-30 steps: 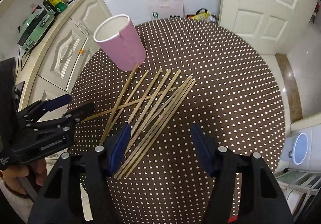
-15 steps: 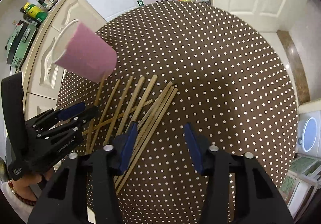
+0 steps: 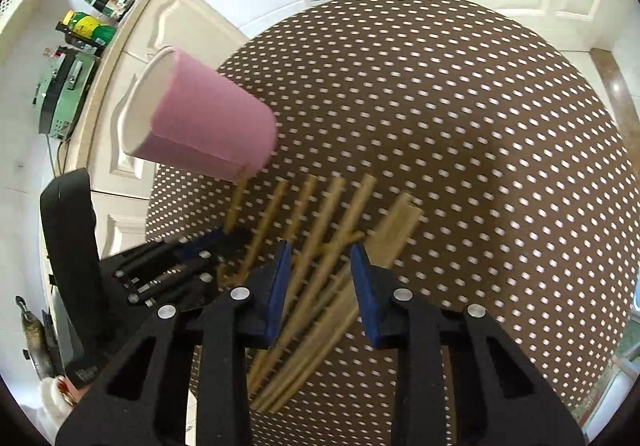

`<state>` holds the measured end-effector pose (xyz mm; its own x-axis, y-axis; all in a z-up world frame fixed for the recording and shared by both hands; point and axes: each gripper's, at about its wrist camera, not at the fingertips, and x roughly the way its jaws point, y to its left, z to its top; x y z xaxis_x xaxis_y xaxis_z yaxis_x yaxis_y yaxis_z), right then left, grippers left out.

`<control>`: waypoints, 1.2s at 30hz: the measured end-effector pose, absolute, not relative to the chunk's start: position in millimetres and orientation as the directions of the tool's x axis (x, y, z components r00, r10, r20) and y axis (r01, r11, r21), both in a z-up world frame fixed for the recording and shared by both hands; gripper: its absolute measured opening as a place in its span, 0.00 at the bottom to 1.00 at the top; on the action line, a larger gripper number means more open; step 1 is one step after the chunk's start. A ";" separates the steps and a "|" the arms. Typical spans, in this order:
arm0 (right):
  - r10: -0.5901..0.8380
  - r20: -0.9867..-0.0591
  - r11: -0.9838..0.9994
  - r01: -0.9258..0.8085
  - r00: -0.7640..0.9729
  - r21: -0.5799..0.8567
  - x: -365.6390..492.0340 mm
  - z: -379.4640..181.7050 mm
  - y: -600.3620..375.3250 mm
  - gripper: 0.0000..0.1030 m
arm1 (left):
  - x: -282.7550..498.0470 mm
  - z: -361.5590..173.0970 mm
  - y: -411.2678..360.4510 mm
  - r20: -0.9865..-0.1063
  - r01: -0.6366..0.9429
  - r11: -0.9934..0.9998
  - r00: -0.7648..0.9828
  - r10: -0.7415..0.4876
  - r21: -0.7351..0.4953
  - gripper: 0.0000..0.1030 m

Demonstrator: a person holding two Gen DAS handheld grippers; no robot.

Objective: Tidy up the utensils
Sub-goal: 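Grasp one chopstick with the left tool and lift it upright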

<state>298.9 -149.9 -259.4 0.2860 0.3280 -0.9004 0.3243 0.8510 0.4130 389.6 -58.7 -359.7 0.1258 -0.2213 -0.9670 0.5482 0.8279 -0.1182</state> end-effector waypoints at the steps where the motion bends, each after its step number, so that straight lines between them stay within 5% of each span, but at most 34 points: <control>1: 0.336 -0.898 0.851 0.318 0.284 0.418 302.7 -260.2 -146.5 0.28 | 389.5 -355.5 -51.3 -0.965 0.542 0.830 0.123 -0.232 -0.131 0.09; 18: 0.369 -0.914 0.838 0.366 0.167 0.405 346.8 -298.5 -122.9 0.20 | 381.3 -310.8 12.8 -0.930 0.480 0.843 0.130 -0.343 -0.244 0.06; 23: 0.384 -0.903 0.822 0.374 0.191 0.428 354.6 -298.7 -122.7 0.08 | 372.8 -291.6 18.1 -0.924 0.480 0.841 0.141 -0.356 -0.251 0.06; 36: 0.418 -0.828 0.829 0.215 0.375 0.516 339.4 -209.9 -127.3 0.05 | 354.2 -209.4 28.1 -0.861 0.515 0.807 0.229 -0.454 -0.289 0.06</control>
<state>339.4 -127.3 -209.9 0.3751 0.4176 -0.8276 0.2153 0.8291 0.5160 354.2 28.1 -209.4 0.2285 -0.4540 -0.8612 0.5149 0.8071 -0.2888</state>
